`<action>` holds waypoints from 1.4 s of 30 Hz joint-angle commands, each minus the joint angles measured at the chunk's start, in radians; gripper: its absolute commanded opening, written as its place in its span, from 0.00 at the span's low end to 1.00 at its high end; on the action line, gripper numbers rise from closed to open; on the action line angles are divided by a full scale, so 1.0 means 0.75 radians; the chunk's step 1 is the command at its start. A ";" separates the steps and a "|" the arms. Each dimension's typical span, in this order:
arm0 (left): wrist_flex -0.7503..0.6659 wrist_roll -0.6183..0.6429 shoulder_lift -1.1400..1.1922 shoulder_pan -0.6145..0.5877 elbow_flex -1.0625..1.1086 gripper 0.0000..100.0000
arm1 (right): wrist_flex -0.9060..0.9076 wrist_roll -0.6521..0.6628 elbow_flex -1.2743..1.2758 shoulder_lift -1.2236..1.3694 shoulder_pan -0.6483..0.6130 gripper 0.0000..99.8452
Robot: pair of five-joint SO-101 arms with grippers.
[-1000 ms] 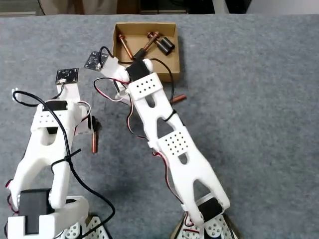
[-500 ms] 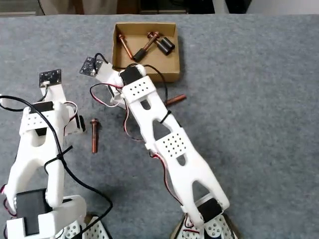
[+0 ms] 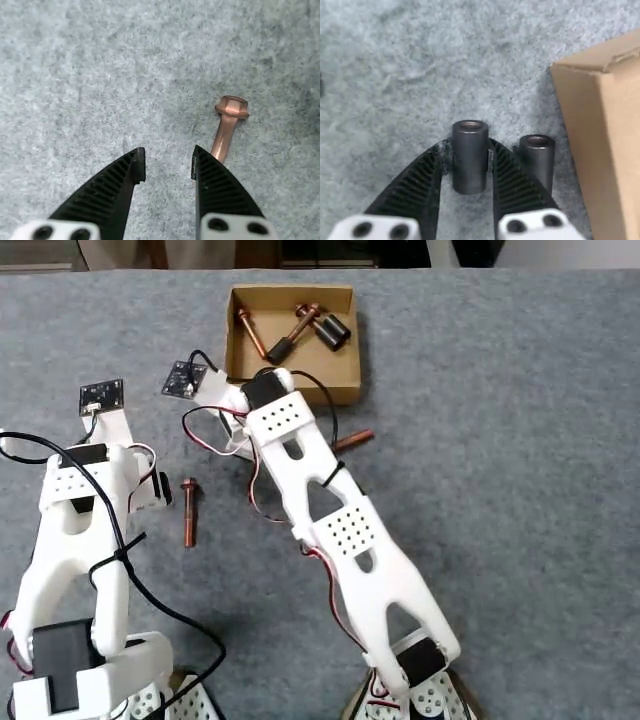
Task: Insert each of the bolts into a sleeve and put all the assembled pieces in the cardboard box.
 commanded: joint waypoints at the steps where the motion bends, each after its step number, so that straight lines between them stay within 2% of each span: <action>1: -0.014 0.006 -0.046 -0.004 -0.006 0.16 | 0.082 0.016 0.015 -0.026 0.017 0.02; 8: -0.014 0.006 -0.046 -0.004 -0.006 0.16 | 0.176 0.012 -0.013 -0.038 0.017 0.00; 12: -0.010 0.006 -0.046 -0.004 -0.006 0.16 | 0.282 0.006 -0.152 -0.071 0.019 0.00; 19: -0.006 0.006 -0.046 -0.006 -0.006 0.16 | 0.288 -0.166 -0.142 -0.265 0.048 0.00; 25: -0.006 0.006 -0.046 -0.006 -0.004 0.16 | 0.288 -0.305 0.130 -0.594 0.122 0.00; 32: 0.010 0.006 -0.050 0.014 -0.006 0.16 | 0.288 -0.313 0.713 -1.134 0.177 0.00; 42: 0.053 0.010 -0.058 0.203 -0.018 0.16 | 0.278 -0.311 1.421 -1.769 0.240 0.00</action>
